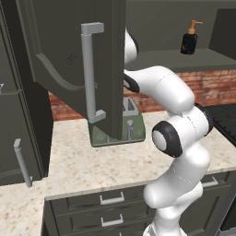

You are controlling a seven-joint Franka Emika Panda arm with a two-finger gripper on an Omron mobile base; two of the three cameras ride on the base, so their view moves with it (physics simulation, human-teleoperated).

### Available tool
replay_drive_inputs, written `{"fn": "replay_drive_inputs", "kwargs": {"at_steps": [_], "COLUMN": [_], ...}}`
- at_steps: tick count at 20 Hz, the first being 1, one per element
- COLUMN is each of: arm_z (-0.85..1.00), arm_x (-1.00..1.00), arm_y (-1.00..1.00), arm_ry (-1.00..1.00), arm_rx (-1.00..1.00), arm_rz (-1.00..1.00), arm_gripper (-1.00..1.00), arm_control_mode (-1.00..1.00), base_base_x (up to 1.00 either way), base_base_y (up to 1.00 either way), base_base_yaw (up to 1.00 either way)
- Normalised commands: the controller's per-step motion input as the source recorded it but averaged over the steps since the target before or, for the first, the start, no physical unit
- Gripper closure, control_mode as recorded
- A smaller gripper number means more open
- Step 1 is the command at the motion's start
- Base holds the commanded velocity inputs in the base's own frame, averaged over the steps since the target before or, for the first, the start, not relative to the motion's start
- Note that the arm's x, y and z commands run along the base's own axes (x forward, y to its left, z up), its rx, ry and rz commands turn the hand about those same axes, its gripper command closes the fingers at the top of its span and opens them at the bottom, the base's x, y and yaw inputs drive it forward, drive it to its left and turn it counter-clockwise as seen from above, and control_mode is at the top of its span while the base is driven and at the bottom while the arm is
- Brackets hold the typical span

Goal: Open the cabinet. Pick the mango and orange from the cabinet and place them into the bowl. Then close the cabinet.

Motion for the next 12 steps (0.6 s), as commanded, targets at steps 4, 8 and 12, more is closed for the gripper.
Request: {"fn": "replay_drive_inputs", "kwargs": {"at_steps": [4,8,12], "arm_z": [0.01,0.08,0.14], "arm_x": [-0.53,-0.55,-0.64], "arm_y": [-0.12,-0.21,-0.25], "arm_ry": [0.00,0.00,0.00], "arm_rx": [0.00,0.00,0.00], "arm_rz": [0.00,0.00,0.00], "arm_gripper": [1.00,1.00,1.00], "arm_control_mode": [-1.00,-1.00,-1.00], "base_base_x": [0.00,0.00,0.00], "base_base_y": [0.00,0.00,0.00], "base_base_yaw": [0.00,0.00,0.00]}}
